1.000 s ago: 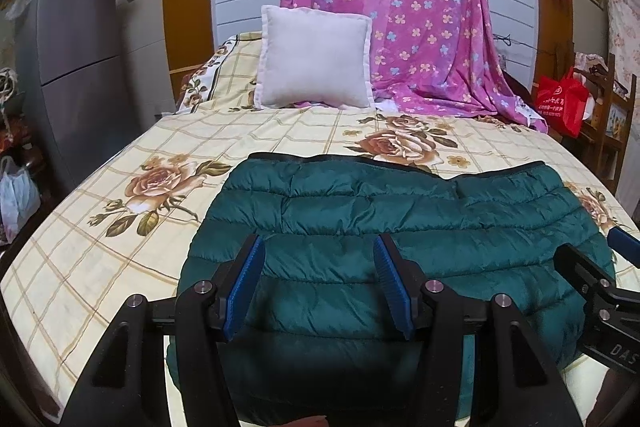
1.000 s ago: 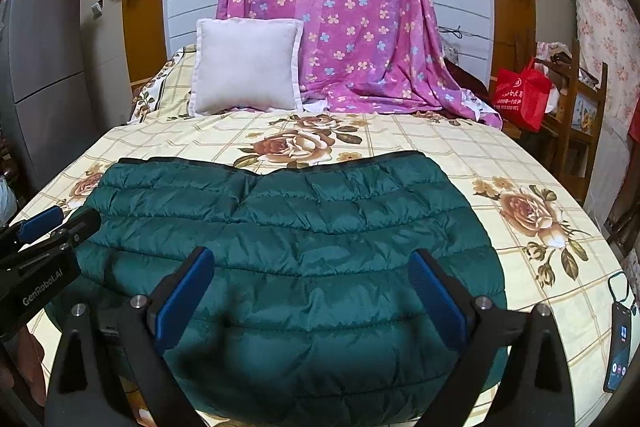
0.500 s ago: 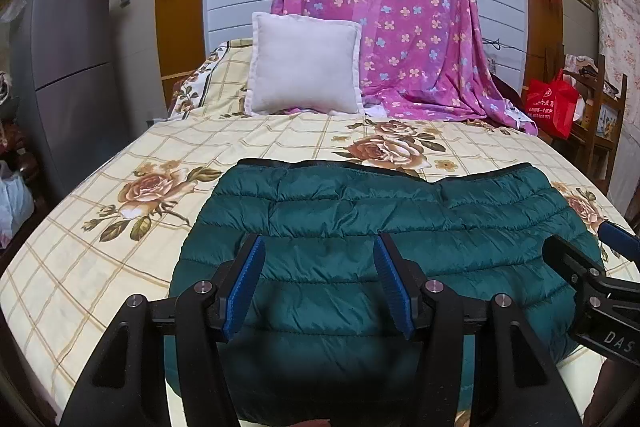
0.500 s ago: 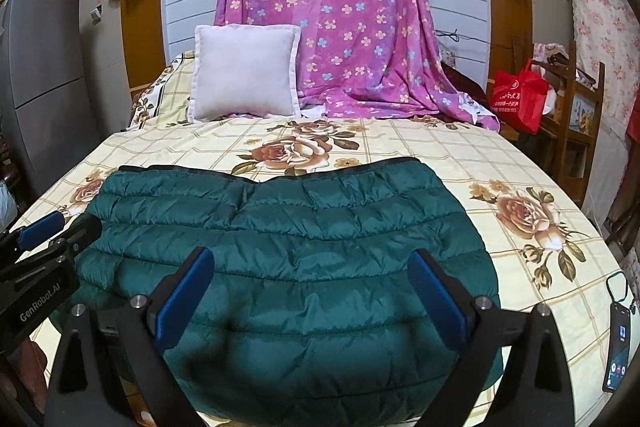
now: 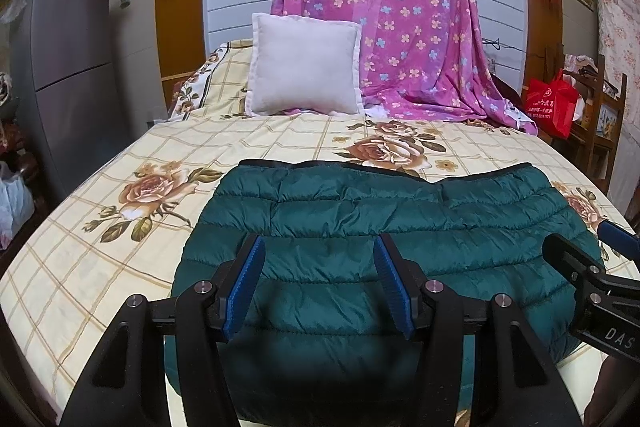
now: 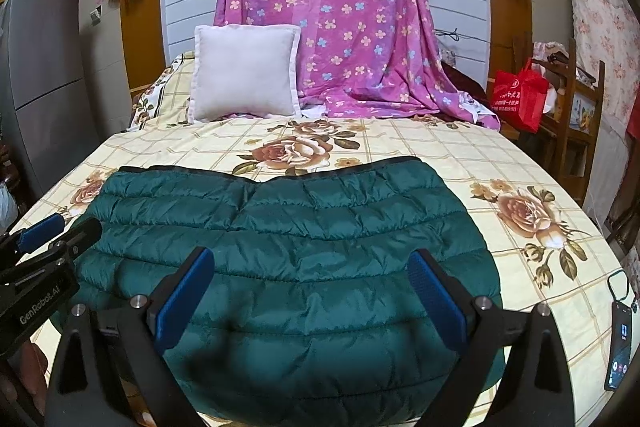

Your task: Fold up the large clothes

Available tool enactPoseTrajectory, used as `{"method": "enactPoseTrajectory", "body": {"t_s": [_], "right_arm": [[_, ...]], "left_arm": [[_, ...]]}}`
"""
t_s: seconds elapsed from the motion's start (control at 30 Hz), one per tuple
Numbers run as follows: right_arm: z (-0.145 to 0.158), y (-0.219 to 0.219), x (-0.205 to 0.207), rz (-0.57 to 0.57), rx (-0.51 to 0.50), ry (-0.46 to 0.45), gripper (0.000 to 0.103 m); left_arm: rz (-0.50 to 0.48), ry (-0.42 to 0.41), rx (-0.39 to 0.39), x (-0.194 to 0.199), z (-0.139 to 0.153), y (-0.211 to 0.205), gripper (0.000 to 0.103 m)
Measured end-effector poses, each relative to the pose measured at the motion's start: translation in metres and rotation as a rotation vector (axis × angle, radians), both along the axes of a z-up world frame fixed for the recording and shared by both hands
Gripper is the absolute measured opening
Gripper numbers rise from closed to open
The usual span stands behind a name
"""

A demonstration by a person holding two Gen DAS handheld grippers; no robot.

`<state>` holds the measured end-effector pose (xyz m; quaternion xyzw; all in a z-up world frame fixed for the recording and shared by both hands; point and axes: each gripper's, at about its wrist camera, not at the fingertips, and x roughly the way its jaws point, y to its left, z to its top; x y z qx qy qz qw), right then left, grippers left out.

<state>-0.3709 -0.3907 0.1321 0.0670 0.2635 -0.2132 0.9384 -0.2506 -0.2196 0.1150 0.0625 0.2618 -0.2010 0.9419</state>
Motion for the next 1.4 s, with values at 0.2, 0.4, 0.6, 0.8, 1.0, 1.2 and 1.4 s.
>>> {"method": "enactPoseTrajectory", "body": {"t_s": [0.2, 0.4, 0.6, 0.8, 1.0, 1.2, 1.4], "right_arm": [[-0.0021, -0.0001, 0.0011, 0.004, 0.002, 0.01, 0.099], [-0.0028, 0.0003, 0.0017, 0.003, 0.002, 0.01, 0.099], [-0.0026, -0.0018, 0.0014, 0.001, 0.015, 0.011, 0.099], [-0.0026, -0.0023, 0.0015, 0.002, 0.017, 0.01, 0.099], [-0.0038, -0.0024, 0.0025, 0.004, 0.021, 0.014, 0.099], [-0.0048, -0.0027, 0.0027, 0.003, 0.028, 0.01, 0.099], [-0.0053, -0.003, 0.0027, 0.002, 0.03, 0.008, 0.099]], "left_arm": [[0.001, 0.006, 0.003, 0.0001, -0.0025, 0.0018, 0.036], [-0.001, 0.006, 0.008, -0.0005, -0.0029, 0.0013, 0.036], [0.002, 0.005, 0.013, -0.0003, -0.0038, 0.0011, 0.036], [0.002, 0.005, 0.012, -0.0004, -0.0039, 0.0014, 0.036], [0.001, 0.006, 0.012, 0.0005, -0.0037, 0.0016, 0.036], [0.001, 0.005, 0.015, 0.0003, -0.0037, 0.0015, 0.036], [0.002, 0.005, 0.017, 0.0002, -0.0038, 0.0012, 0.036]]}}
